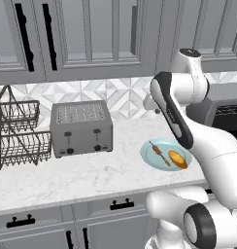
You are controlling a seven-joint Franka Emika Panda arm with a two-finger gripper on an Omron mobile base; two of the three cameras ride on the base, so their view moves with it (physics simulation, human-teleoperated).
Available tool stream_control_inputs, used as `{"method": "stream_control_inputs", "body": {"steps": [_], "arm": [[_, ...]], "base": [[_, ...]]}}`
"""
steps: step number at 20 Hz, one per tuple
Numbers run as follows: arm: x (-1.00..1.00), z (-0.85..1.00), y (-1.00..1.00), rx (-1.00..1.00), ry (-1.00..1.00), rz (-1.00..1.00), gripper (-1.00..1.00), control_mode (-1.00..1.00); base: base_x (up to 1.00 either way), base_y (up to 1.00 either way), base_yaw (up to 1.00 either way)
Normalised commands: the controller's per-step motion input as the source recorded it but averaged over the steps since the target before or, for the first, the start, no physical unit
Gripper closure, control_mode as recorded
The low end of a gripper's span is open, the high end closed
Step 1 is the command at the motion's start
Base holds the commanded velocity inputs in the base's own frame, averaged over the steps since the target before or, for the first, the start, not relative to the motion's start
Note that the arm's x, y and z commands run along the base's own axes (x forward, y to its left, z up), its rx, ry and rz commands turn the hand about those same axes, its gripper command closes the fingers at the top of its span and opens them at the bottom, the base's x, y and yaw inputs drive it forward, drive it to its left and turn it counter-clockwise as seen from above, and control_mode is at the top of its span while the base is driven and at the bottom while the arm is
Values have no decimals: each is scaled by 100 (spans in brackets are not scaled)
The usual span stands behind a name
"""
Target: Pick up the kebab skewer and baguette bread, and place them inside the toaster oven. Close the toaster oven door and start by setting the timer.
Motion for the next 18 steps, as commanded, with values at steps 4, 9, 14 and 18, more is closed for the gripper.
{"method": "stream_control_inputs", "body": {"steps": [4, 9, 14, 18], "arm": [[0, 0, 0, 0, 0, 0, -100, 100], [0, 0, 0, 0, 0, 0, -100, 100], [0, 0, 0, 0, 0, 0, -100, 100], [0, 0, 0, 0, 0, 0, -100, 100]], "base": [[0, 0, 0], [-20, -39, 0], [-30, -99, 0], [0, -97, 0]]}}
